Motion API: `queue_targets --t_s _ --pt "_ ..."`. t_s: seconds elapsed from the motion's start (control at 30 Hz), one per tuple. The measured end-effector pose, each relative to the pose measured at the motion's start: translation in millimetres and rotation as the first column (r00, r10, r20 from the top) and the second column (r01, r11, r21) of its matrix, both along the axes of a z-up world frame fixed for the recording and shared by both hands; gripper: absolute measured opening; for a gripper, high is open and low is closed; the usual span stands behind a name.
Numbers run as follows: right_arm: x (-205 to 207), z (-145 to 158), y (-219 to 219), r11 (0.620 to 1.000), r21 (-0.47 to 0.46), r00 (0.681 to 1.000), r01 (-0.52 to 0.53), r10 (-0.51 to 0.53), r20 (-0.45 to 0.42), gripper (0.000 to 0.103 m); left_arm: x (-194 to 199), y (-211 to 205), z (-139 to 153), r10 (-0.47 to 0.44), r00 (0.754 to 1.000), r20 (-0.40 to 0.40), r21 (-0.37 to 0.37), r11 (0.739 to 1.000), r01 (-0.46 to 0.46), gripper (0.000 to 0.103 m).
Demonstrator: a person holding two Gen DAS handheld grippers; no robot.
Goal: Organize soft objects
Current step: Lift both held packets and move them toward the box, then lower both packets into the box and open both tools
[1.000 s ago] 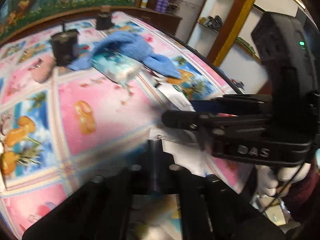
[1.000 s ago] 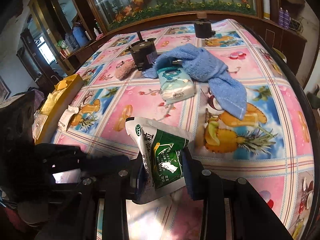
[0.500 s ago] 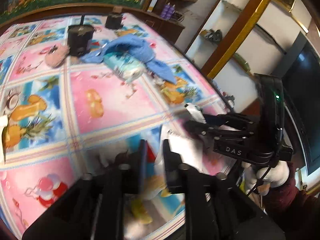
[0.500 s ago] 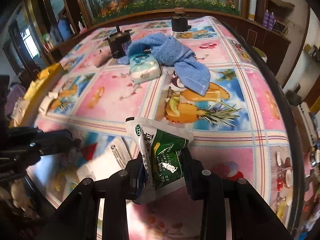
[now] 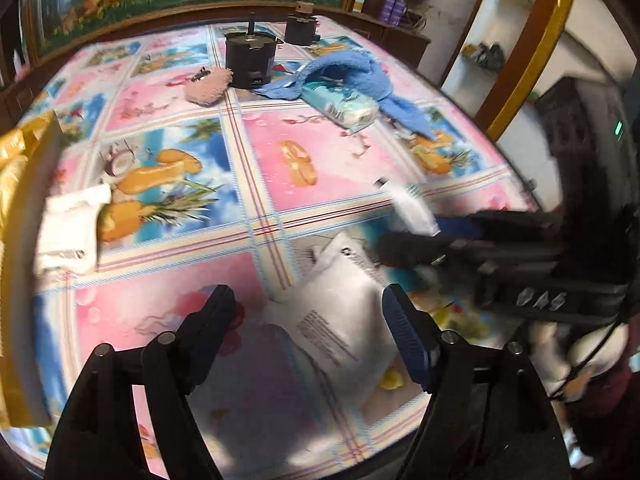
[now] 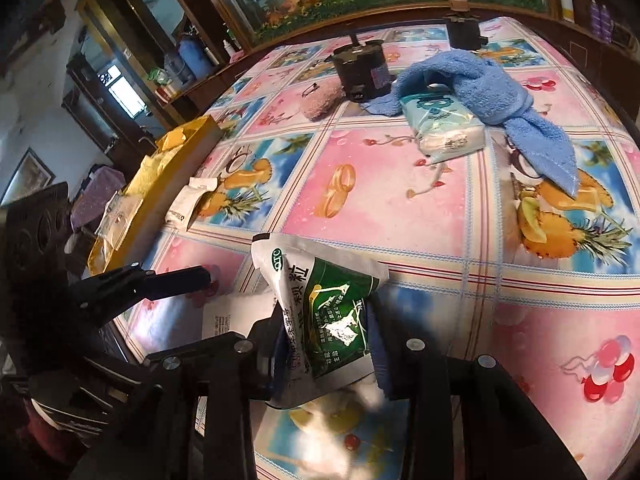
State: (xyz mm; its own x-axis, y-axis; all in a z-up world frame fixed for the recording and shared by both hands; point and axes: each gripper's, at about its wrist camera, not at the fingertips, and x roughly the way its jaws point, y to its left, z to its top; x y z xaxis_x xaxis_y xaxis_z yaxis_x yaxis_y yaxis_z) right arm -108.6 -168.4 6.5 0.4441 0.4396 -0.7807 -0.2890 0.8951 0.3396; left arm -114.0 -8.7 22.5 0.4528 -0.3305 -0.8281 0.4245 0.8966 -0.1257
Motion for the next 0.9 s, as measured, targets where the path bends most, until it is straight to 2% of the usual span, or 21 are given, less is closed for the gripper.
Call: queue_targets --t_s 0.07,0.1,0.2,0.23,0.3,0.4,0.53,0.7,0.8,0.9 --pt "-3 2 -12 0.999 0.004 0.999 0.035 -0.035 0.01 0.037 -2 -14 -6 -0.023 0.999 0.038 0.079 0.997 0.02 0.084" --pt "-4 2 -18 0.999 0.007 0.999 0.048 -0.049 0.011 0.037 -2 -19 -7 -0.031 0.998 0.056 0.088 0.996 0.026 0.089" --pt "-6 2 -33 0.996 0.01 0.996 0.086 -0.086 0.012 0.037 -3 -35 -12 -0.083 0.996 0.037 0.089 0.993 0.079 0.089" --pt "-5 2 -36 0.996 0.01 0.996 0.093 -0.093 0.012 0.037 -5 -41 -12 -0.109 0.993 0.047 0.086 0.991 0.104 0.078" --pt "-5 2 -42 0.995 0.01 0.994 0.104 -0.104 0.017 0.037 -14 -50 -5 -0.198 0.978 0.063 0.032 0.98 0.196 0.044" --pt "-5 4 -44 0.993 0.01 0.993 0.114 -0.114 0.03 0.037 -17 -48 1 -0.203 0.978 0.047 -0.012 0.979 0.204 0.027" --pt "-7 8 -44 0.994 0.015 0.993 0.111 -0.112 0.045 0.037 -20 -31 15 -0.159 0.986 0.047 -0.112 0.98 0.164 0.009" --pt "-4 19 -31 0.997 0.018 0.995 0.073 -0.074 0.074 0.036 -17 29 43 -0.029 0.998 0.062 -0.277 0.96 0.045 0.009" --pt "1 31 -11 0.999 0.02 0.994 0.03 -0.032 0.103 0.036 -18 81 59 0.077 0.994 0.075 -0.363 0.931 -0.045 0.009" --pt "8 41 11 1.0 0.018 0.992 -0.018 0.015 0.124 0.036 -24 139 73 0.199 0.976 0.084 -0.443 0.885 -0.142 0.009"
